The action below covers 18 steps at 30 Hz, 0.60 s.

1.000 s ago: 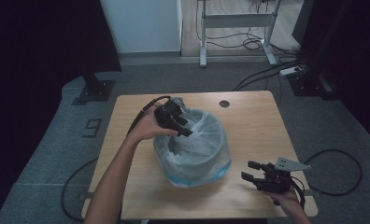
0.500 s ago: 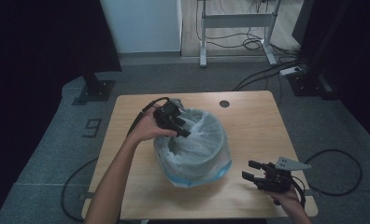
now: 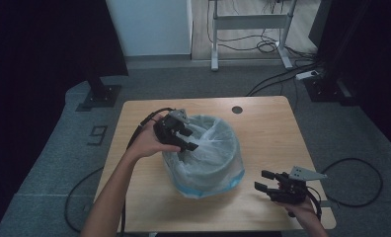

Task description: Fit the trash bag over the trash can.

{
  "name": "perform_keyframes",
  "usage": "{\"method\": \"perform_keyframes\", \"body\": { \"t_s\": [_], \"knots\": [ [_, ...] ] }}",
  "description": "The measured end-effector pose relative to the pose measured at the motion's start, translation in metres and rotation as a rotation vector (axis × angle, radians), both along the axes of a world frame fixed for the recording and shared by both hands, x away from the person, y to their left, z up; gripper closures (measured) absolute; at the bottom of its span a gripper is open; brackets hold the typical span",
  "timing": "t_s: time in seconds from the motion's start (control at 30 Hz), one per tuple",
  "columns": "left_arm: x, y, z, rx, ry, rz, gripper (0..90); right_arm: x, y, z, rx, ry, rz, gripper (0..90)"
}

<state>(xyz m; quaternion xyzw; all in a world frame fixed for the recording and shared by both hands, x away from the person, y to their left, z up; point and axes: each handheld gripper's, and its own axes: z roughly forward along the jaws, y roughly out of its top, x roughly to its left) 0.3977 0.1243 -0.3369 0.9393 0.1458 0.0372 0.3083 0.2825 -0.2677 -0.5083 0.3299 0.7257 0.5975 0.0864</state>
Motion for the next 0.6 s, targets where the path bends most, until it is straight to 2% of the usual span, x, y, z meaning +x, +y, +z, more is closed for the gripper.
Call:
{"method": "perform_keyframes", "body": {
  "t_s": [0.2,0.4,0.6],
  "knots": [
    [-0.009,-0.003,-0.008,0.042,0.009,-0.02,40.8,0.0,-0.001,-0.001,0.001,0.005,-0.002,36.4],
    [-0.008,-0.011,-0.019,0.096,0.03,-0.031,40.8,0.0,0.002,-0.001,-0.001,0.004,0.006,36.3],
    [-0.009,-0.009,-0.023,0.085,0.031,-0.032,40.6,0.0,-0.001,-0.002,0.001,0.007,0.002,36.3]
  ]
}}
